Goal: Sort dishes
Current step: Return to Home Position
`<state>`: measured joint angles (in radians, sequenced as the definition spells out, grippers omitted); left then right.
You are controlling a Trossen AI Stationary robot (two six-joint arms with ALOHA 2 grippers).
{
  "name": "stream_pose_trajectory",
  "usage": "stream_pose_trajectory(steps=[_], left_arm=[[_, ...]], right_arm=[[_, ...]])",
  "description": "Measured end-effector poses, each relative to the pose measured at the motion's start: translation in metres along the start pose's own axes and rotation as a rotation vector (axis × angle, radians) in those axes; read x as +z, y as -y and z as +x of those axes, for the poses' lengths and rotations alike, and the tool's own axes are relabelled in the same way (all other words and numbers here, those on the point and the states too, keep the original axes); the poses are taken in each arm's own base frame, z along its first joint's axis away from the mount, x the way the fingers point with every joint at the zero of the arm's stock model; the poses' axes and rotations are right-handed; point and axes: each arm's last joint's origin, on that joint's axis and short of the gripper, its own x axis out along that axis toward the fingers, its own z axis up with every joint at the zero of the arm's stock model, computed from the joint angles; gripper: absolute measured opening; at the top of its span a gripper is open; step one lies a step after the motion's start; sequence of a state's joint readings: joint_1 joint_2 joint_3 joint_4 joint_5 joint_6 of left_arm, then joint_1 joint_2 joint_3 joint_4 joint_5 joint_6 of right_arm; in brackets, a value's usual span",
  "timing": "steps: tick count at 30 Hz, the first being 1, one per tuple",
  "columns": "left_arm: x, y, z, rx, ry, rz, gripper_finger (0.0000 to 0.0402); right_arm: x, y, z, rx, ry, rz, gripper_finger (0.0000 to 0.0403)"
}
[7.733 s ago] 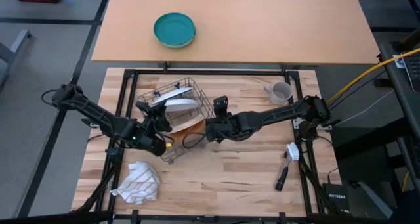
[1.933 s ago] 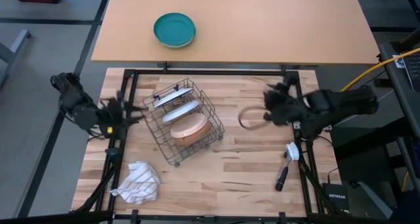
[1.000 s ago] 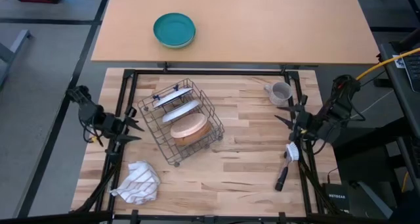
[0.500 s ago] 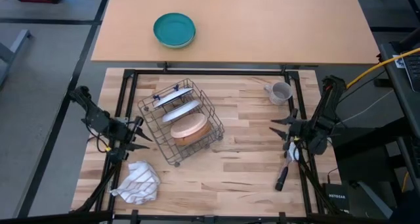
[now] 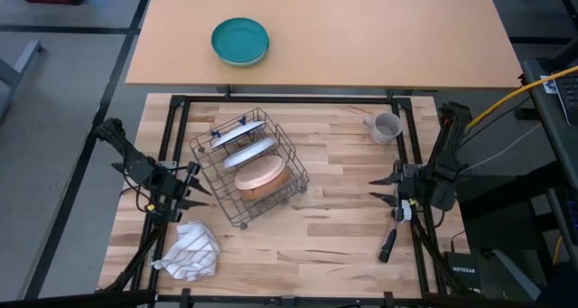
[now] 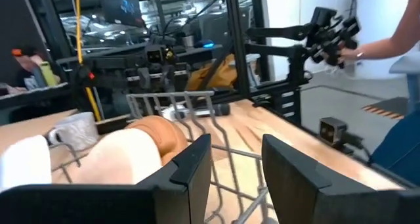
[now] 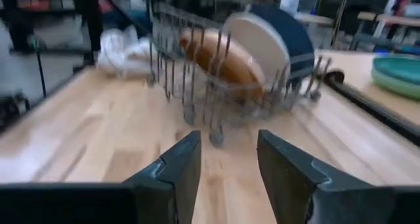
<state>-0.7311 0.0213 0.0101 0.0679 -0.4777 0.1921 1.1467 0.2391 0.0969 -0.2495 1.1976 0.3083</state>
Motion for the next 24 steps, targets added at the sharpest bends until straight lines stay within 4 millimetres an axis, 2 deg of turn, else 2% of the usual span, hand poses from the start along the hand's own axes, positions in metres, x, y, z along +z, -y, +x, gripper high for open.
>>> stream_pose_trajectory(steps=[4,7,12,18,24], left_arm=[[0.0,0.0,0.0,0.012,-0.003,0.052,0.0125],[0.0,0.0,0.0,0.012,-0.004,0.075,0.0125],[0.0,0.0,0.0,0.012,-0.006,0.073,0.0125],[0.0,0.0,0.0,0.013,-0.006,0.072,0.0125],[0.0,0.0,0.0,0.012,-0.006,0.072,0.0125]], right_arm=[[-0.006,-0.006,0.005,0.036,0.063,0.012,0.0153],[0.001,-0.008,0.007,0.129,0.09,-0.003,0.0153],[0.011,-0.007,0.013,0.222,0.17,-0.149,0.0153],[0.019,-0.007,0.018,0.417,0.308,-0.345,0.0153],[0.016,-0.001,0.027,0.477,0.299,-0.4,0.0153]])
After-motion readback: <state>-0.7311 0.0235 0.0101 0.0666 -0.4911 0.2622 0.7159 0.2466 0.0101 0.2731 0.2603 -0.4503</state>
